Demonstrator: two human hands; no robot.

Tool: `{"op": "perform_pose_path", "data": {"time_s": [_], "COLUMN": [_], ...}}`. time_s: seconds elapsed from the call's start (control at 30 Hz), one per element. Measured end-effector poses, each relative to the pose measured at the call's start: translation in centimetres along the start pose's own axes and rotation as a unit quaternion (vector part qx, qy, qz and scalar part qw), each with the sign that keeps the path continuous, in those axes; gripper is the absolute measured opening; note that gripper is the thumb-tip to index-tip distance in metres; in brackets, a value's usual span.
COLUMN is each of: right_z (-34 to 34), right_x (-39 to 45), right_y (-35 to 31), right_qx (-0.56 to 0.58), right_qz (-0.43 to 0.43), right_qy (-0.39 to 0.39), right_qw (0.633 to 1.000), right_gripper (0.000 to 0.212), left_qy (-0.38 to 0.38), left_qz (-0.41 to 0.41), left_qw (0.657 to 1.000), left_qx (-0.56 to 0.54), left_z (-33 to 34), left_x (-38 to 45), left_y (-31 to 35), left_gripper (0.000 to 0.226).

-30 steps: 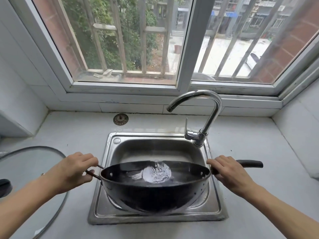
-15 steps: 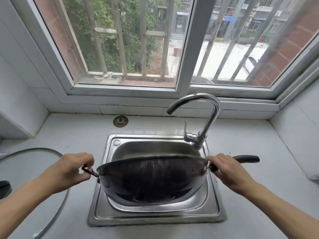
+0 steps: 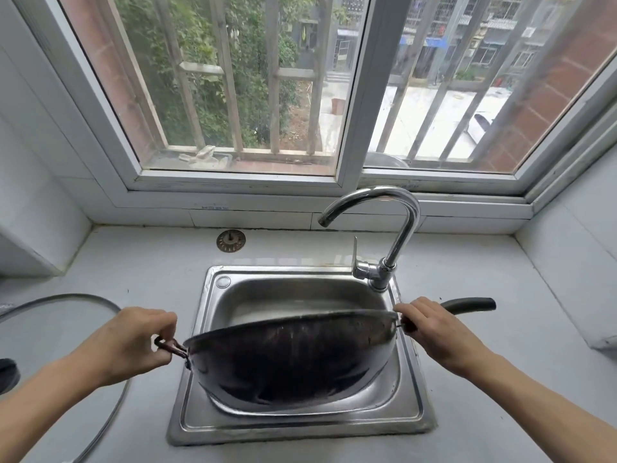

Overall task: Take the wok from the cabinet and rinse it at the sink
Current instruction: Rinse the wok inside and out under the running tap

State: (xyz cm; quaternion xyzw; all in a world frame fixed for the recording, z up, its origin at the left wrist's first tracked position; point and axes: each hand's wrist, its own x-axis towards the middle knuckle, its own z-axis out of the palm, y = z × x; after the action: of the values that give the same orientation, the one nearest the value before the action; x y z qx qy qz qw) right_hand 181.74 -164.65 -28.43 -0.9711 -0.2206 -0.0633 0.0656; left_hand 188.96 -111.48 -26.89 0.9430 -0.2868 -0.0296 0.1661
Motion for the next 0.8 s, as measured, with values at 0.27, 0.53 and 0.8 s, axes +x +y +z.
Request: {"op": "perform_pose_path", "data": {"time_s": [0.27,0.53,0.8], "right_z": [-0.4,-0.7,-2.2], "right_x": [0.0,-0.4,-0.9], "right_y": [-0.2,-0.3,-0.3], "right_qx": [-0.026,-0.045,-0.042], "right_qz": [-0.004,-0.006,-0.005], "right_qy": [0.017,0.004,0.004], "right_qw": [1.0,0.999,0.999], "right_gripper": [0.052,0.043,0.037], "left_qy": [0.071,0.054,0.073], "left_qz": [0.068,0.055,0.082], "left_qw": [0.99,0.992,0.983], "left_qx": [0.1,0.101,0.15], "left_z": [-0.2,-0.2,-1.4], "left_x": [0.3,-0.5,-0.7], "left_y": [0.5,1.3,3.2], "left_gripper": [0.012,0.012,0.01]}}
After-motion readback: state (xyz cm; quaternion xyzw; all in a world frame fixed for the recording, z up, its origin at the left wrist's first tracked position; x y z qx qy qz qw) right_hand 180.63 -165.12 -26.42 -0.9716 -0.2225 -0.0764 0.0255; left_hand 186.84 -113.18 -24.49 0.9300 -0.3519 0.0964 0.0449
